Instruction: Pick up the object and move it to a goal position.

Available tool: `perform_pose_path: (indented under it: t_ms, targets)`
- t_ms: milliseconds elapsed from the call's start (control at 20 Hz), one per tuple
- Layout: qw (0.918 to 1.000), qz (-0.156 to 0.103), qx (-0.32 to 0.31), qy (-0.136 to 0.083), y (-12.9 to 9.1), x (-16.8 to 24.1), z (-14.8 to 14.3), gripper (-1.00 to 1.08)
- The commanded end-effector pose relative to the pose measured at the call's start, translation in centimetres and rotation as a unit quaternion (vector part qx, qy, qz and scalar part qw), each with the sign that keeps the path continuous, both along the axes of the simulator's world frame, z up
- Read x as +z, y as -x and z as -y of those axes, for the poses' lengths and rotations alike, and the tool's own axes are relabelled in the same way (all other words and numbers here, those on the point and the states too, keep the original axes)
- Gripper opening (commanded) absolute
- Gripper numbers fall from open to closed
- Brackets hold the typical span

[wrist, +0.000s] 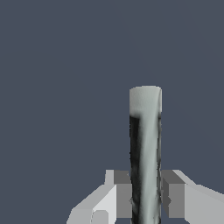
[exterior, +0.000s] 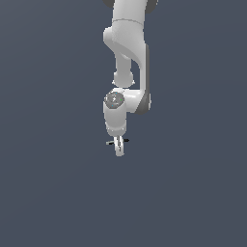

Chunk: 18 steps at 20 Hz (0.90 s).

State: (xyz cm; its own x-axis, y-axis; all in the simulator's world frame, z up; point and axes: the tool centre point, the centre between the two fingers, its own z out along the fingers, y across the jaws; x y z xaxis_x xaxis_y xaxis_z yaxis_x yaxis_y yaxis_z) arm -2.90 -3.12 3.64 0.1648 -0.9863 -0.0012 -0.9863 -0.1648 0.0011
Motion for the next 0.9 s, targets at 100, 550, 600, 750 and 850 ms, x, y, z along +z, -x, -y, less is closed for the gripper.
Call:
perform_pose_path:
  t_ms: [100,550,600,750,850]
  targets:
    - [1.0000,0.001,-0.001,-0.001,0.6,2.8,1.1,-1.00]
    - [1.0000,0.000,-0.001,-0.001,2.4,11.6,4.7,-1.00]
    - [1.0000,0.000,-0.001,-0.001,2.6,12.7,5.2,-1.00]
    - [1.0000,0.000,-0.001,-0.001,3.2,16.0,6.5,-1.00]
    - [1.0000,0.000,-0.001,0.000,3.5,18.0,7.3,-1.00]
